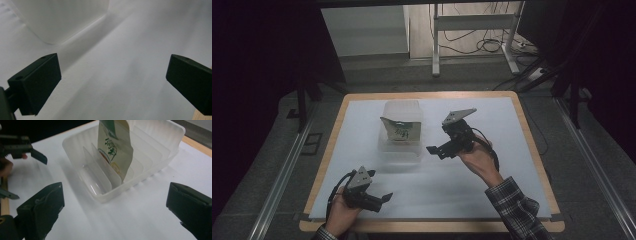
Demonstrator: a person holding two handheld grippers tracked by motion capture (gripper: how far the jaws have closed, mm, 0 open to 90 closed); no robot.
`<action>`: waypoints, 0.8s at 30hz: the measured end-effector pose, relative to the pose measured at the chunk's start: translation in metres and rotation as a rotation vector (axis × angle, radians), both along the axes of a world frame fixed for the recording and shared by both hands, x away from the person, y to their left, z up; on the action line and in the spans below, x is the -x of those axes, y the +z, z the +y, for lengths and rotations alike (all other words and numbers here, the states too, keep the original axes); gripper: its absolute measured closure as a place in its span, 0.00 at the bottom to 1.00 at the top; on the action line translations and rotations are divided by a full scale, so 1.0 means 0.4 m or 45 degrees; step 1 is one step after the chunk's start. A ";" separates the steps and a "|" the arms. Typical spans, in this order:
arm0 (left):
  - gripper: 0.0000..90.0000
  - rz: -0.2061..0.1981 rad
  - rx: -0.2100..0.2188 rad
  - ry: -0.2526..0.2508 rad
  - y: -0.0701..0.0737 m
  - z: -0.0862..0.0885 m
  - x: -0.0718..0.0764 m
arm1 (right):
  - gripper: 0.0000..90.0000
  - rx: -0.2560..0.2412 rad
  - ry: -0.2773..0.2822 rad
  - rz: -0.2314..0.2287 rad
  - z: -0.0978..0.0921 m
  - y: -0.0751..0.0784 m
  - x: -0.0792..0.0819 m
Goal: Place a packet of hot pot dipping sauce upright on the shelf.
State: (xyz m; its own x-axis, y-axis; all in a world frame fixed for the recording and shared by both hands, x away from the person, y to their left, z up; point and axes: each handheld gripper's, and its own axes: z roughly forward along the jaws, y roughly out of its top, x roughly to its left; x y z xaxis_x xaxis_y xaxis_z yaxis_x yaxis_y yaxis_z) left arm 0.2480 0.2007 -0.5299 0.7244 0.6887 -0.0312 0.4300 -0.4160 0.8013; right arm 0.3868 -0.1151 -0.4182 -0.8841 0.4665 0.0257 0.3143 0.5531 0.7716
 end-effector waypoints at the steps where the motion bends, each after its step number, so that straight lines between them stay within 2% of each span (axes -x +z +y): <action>1: 0.00 0.000 -0.001 -0.001 0.000 0.000 0.000 | 0.01 0.003 0.009 -0.004 -0.002 -0.002 0.003; 6: 0.00 0.001 -0.004 -0.001 0.000 -0.001 0.000 | 0.00 -0.034 0.023 0.011 -0.012 -0.009 0.019; 9: 0.00 0.001 -0.004 -0.001 0.000 -0.001 0.000 | 0.00 -0.009 0.000 -0.048 -0.019 -0.016 0.032; 16: 0.00 -0.001 -0.002 0.000 0.000 0.000 0.001 | 0.00 -0.037 -0.007 0.005 -0.050 -0.036 0.042; 24: 0.00 -0.002 0.000 -0.001 0.001 0.000 0.002 | 0.00 -0.048 -0.059 -0.015 -0.090 -0.048 0.066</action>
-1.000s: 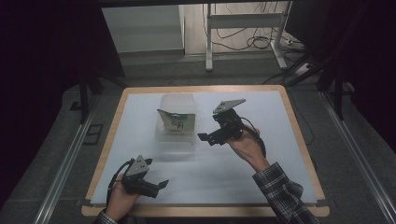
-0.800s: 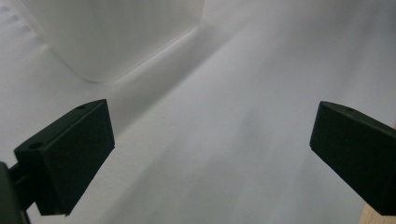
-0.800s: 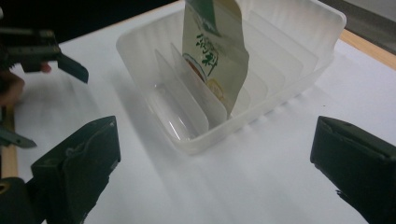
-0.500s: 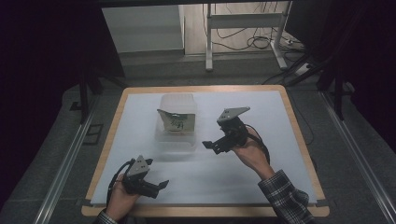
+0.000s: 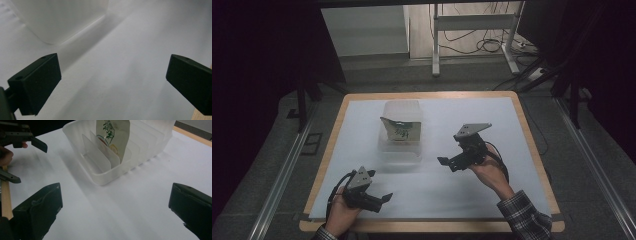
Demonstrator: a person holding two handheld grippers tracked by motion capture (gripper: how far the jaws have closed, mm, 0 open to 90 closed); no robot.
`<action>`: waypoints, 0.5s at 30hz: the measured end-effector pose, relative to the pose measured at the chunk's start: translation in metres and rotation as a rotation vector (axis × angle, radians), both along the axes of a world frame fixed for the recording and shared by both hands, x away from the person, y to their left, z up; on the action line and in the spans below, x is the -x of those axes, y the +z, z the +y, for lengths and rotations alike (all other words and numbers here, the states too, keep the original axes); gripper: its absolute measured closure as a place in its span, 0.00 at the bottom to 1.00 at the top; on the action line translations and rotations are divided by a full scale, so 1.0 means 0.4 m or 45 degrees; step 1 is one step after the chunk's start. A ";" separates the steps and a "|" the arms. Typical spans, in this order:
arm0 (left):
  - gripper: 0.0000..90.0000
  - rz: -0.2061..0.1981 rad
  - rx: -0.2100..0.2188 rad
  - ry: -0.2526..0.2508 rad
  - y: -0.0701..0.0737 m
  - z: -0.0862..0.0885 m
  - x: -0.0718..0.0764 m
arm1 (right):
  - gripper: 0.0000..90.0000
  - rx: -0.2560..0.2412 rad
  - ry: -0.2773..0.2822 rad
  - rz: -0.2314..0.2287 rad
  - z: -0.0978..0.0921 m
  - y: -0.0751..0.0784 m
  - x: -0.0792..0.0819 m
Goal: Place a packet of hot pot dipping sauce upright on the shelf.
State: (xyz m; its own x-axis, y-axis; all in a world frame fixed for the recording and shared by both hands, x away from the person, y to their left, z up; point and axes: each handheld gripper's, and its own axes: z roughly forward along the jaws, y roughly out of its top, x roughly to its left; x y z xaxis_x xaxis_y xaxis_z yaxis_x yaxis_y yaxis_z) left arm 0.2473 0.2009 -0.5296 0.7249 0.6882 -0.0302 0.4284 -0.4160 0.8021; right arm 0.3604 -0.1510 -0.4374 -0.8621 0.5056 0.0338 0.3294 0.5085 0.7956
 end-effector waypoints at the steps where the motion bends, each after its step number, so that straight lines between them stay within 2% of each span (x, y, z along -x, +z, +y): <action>1: 0.00 0.000 0.001 -0.001 0.000 0.000 0.000 | 0.00 -0.004 -0.008 -0.004 -0.005 -0.001 0.004; 10: 0.00 -0.001 0.001 -0.003 0.000 -0.001 0.001 | 0.00 -0.022 -0.085 -0.019 -0.045 -0.005 0.032; 15: 0.00 -0.001 0.007 0.000 0.000 -0.002 0.001 | 0.00 -0.018 -0.100 -0.030 -0.066 -0.009 0.050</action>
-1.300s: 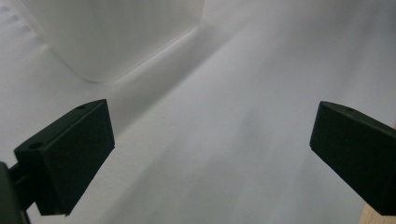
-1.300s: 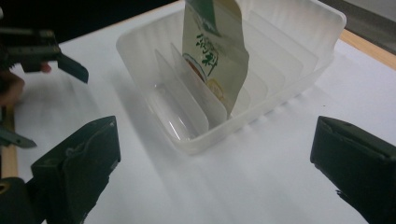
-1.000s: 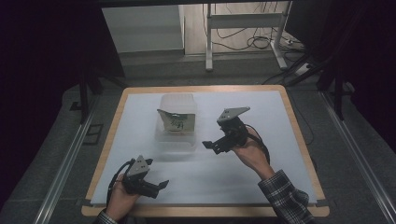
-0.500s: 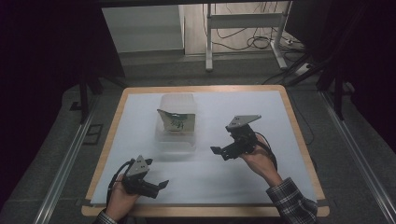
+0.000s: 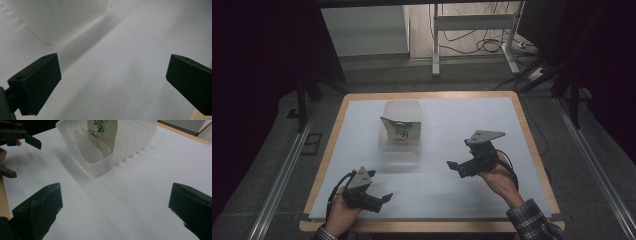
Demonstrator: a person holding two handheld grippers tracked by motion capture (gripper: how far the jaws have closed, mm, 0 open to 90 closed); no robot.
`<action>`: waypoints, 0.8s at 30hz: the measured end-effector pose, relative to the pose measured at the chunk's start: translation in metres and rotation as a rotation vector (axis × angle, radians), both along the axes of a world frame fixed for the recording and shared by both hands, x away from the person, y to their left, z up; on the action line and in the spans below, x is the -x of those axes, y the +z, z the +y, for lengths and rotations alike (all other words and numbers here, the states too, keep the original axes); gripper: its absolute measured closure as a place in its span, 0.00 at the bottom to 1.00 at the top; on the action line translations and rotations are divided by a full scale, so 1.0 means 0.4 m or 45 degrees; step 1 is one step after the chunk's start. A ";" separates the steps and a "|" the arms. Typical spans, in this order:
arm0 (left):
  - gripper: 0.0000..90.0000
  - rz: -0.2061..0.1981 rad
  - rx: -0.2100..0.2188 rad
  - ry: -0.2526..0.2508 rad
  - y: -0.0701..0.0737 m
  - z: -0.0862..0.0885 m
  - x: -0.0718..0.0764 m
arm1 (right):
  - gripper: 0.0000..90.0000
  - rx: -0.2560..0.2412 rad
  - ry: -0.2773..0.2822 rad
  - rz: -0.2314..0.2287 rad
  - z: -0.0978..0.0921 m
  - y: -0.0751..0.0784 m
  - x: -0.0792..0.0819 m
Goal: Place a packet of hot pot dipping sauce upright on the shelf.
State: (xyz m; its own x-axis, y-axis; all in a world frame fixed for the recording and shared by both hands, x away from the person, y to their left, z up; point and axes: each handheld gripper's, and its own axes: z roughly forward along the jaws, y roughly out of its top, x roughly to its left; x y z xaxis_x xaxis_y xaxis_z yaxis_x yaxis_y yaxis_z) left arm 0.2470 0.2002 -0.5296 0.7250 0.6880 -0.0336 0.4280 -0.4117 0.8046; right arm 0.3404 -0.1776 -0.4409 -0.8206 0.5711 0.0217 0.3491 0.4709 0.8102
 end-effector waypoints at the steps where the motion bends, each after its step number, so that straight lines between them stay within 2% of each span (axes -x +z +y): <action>1: 0.00 0.000 -0.002 -0.001 0.000 0.000 0.000 | 0.00 -0.001 -0.001 -0.001 -0.004 -0.001 0.004; 10: 0.00 -0.002 -0.004 -0.003 0.000 0.000 0.000 | 0.00 0.026 -0.010 -0.011 -0.042 -0.013 0.036; 16: 0.00 0.000 -0.004 -0.005 0.000 0.000 0.000 | 0.00 0.016 -0.029 -0.020 -0.072 -0.021 0.061; 24: 0.00 0.001 -0.007 -0.010 0.000 -0.001 0.000 | 0.00 0.047 -0.034 -0.023 -0.103 -0.049 0.093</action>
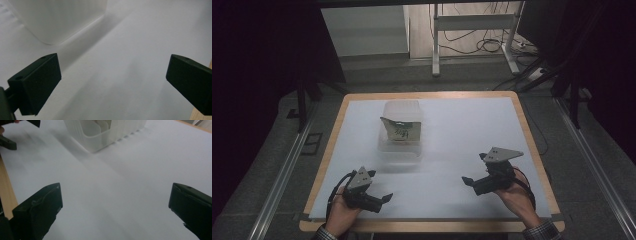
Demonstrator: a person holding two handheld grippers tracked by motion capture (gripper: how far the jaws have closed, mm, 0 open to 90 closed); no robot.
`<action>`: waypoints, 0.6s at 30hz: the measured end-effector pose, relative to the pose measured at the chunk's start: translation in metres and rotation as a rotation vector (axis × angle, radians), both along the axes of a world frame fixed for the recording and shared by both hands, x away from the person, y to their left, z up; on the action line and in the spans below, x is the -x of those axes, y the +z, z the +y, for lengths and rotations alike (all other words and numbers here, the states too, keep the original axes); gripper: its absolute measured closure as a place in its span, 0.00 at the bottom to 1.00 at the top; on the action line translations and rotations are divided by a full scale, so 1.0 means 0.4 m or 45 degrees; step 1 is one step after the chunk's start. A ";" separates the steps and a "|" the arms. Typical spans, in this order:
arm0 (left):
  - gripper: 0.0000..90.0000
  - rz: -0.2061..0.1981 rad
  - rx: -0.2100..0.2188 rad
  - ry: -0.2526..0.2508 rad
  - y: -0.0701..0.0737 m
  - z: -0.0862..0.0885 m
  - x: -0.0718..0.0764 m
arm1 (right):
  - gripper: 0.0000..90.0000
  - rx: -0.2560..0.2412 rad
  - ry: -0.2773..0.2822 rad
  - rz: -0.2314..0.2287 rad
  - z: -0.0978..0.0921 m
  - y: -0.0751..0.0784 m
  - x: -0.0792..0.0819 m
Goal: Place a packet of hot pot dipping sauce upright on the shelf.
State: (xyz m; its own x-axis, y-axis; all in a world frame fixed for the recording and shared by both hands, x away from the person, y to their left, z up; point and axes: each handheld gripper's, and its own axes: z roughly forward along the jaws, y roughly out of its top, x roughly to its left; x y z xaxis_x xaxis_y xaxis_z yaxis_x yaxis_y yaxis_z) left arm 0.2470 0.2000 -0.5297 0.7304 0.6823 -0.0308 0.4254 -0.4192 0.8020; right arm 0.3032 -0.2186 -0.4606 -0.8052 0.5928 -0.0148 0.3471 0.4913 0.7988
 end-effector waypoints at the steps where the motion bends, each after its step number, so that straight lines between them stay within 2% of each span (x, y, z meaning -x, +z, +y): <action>1: 0.00 0.000 0.000 0.000 0.000 0.000 0.000 | 0.00 0.005 0.002 0.001 -0.003 -0.005 0.003; 3: 0.00 0.002 -0.002 -0.002 -0.001 -0.001 0.000 | 0.00 0.011 0.004 0.001 -0.006 -0.009 0.006; 18: 0.00 0.003 -0.006 -0.003 -0.001 -0.001 0.000 | 0.00 0.106 -0.004 0.107 -0.022 -0.075 0.021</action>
